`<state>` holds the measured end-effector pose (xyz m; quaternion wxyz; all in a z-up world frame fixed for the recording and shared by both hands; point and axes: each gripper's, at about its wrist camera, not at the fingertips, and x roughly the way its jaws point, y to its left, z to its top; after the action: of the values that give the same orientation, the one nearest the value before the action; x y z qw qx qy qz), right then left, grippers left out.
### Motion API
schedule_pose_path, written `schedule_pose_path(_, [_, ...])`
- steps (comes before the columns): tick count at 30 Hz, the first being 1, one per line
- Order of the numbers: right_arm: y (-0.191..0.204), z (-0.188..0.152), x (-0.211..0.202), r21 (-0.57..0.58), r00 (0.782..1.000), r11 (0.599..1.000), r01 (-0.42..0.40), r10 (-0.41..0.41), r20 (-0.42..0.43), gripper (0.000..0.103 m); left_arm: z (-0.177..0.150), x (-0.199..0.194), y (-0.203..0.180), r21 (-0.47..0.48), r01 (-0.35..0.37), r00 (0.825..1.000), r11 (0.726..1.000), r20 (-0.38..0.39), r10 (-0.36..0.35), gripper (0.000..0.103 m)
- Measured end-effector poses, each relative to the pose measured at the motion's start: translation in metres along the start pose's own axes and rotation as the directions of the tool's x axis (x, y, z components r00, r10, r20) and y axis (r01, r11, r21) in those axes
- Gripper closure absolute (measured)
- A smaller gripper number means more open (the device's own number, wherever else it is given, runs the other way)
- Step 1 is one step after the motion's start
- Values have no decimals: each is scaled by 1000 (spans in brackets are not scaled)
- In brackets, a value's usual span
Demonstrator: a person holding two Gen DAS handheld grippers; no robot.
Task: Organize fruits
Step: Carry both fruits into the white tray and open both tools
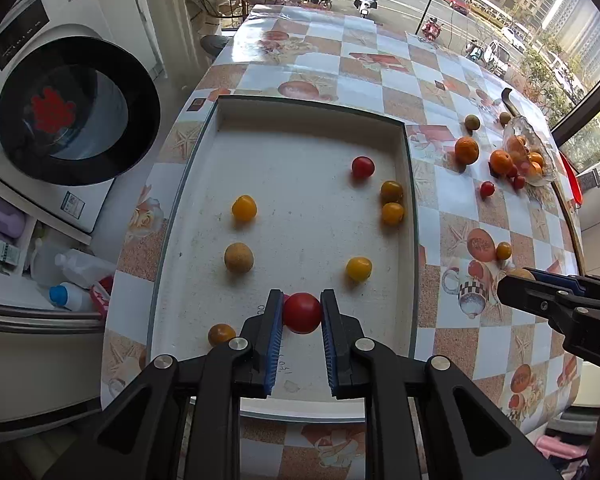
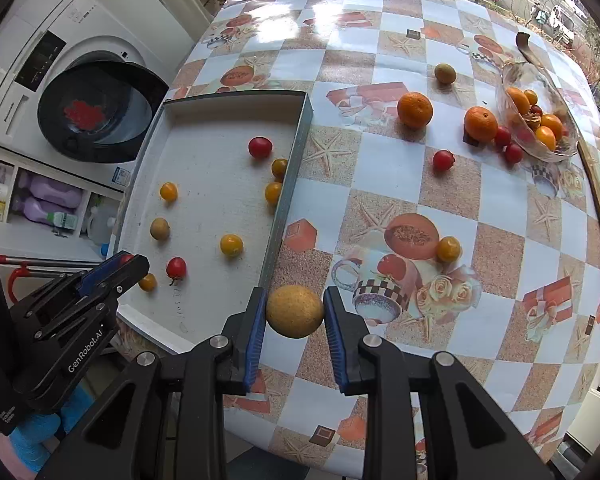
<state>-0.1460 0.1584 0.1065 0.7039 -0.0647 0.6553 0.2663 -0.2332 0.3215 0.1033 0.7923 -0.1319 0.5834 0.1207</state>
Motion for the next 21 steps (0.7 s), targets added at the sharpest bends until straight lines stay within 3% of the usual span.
schedule_pose_path(5, [3, -6, -9, 2, 1000, 1000, -13, 13, 23, 72, -7, -11, -2, 24, -5, 1000, 1000, 11, 4, 83])
schedule_pose_path(14, [-4, -24, -41, -52, 997, 998, -40, 44, 71, 72, -20, -52, -8, -43, 6, 998, 999, 69, -3, 83])
schedule_pose_path(21, [-8, -41, -61, -94, 992, 992, -83, 91, 90, 72, -41, -85, -16, -69, -35, 996, 997, 82, 40, 83])
